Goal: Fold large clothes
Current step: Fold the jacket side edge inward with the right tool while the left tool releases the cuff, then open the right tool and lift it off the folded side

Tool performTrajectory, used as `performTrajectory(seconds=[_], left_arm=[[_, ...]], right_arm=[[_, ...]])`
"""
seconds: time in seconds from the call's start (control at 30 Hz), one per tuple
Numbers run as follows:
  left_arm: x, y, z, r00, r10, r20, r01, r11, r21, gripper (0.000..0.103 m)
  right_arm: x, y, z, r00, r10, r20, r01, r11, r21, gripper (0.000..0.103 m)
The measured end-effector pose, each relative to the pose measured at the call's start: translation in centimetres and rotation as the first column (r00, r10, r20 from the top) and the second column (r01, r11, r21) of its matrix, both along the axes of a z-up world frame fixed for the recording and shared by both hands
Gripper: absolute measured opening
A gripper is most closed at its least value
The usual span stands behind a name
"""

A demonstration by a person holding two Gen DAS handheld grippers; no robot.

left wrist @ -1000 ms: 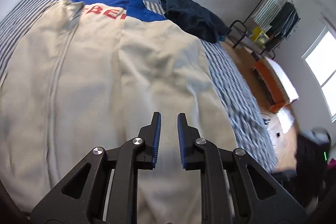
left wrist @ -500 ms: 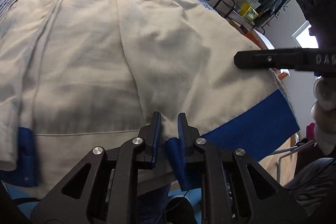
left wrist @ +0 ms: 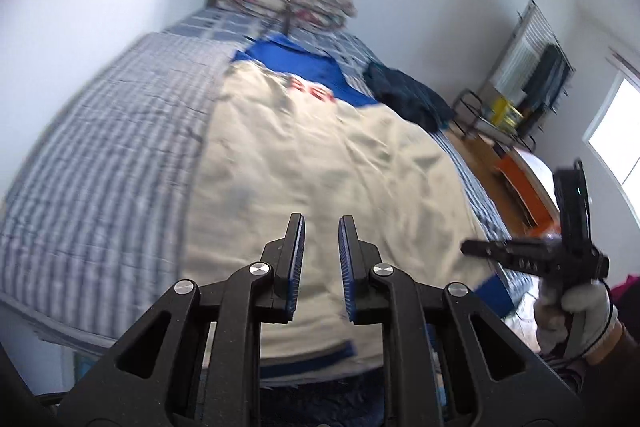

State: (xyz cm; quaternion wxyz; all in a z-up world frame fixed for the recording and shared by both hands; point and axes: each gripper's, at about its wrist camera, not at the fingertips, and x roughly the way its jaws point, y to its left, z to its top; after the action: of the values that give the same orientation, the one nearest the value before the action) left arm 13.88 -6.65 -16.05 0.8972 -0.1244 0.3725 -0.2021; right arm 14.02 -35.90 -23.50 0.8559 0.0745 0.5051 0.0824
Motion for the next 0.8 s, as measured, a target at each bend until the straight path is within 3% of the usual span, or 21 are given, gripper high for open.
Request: performTrajectory(seconds=[0.3,0.63,0.8], left_arm=[[0.8,7.7,-1.2,0.984,0.175,-0.036,-0.178,0.981,-0.084,0.015],[0.8,9.1,-2.3,0.978,0.203,-0.054,-0.207,0.975,-0.075,0.015],[0.8,8.3,-2.5,0.981,0.188,-0.053,-0.191,0.980,-0.061,0.015]], right_arm=[[1.6,7.8,-1.0,0.990,0.141,0.014,-0.138,0.982,-0.132,0.005],[3.4,14.5,-5.2,0.970,0.238,-0.057,-0.244,0.959,-0.143,0.005],[3.9,14.7,-7.5,0.966,0.241,-0.093,-0.252,0.958,-0.136,0.005]])
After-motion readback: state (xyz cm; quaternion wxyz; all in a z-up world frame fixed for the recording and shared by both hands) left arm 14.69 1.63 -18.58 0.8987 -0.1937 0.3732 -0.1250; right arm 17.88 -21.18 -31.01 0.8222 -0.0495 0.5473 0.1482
